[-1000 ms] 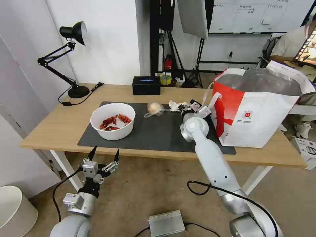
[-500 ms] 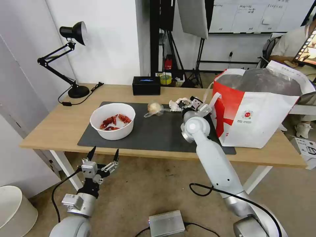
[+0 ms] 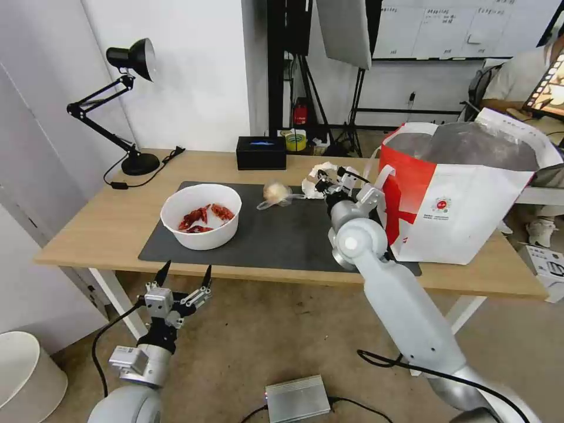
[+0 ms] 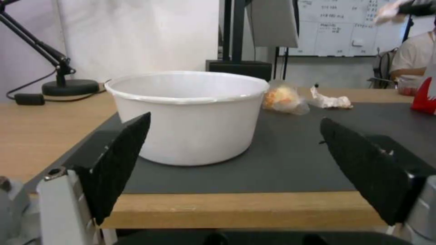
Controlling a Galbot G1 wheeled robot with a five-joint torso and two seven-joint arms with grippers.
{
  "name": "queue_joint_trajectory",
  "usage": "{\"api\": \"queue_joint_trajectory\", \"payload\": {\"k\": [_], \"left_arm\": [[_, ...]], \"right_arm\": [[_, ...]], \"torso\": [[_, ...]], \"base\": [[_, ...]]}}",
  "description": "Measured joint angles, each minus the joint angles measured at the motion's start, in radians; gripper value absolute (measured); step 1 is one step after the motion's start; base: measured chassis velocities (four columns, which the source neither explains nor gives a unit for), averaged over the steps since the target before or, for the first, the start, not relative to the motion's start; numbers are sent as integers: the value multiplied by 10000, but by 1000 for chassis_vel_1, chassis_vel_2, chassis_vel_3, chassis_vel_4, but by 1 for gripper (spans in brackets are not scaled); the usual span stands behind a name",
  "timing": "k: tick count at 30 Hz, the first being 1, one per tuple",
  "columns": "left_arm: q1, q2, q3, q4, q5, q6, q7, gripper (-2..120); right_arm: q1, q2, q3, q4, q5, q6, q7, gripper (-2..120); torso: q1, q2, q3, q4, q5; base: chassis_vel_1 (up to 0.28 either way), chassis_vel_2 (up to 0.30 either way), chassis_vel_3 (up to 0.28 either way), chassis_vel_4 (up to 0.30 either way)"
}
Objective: Pick up the trash from the table and place it into the takeout bag.
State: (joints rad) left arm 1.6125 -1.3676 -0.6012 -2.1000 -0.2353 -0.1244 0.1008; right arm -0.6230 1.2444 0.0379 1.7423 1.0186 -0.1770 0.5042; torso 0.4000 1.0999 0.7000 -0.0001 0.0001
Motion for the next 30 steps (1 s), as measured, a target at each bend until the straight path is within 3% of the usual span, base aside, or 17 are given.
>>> {"api": "queue_joint_trajectory", "payload": {"k": [8, 13, 19, 30], "left_arm": [[89, -42, 2, -64, 0, 1, -4, 100], [127, -66, 4, -104, 2, 1, -8, 100], [168, -151, 45, -141, 2, 1, -6, 100], [229, -248, 147, -163, 8, 2, 77, 100]], "right_arm": [[-222, -966, 139, 1324, -902, 196, -639, 0], [-608, -1754, 756, 1960, -1441, 536, -1513, 0], [-1653, -2911, 2101, 2664, -1808, 989, -2618, 0], [-2448, -3658, 4204, 3000, -2144, 1585, -2981, 0]], "torso": [[0, 0, 0, 2, 0], [0, 0, 0, 1, 0], [0, 1, 0, -1, 2], [0, 2, 0, 1, 1]], "base": [[0, 0, 0, 0], [0, 0, 0, 0], [0, 0, 0, 0], [0, 0, 0, 0]]}}
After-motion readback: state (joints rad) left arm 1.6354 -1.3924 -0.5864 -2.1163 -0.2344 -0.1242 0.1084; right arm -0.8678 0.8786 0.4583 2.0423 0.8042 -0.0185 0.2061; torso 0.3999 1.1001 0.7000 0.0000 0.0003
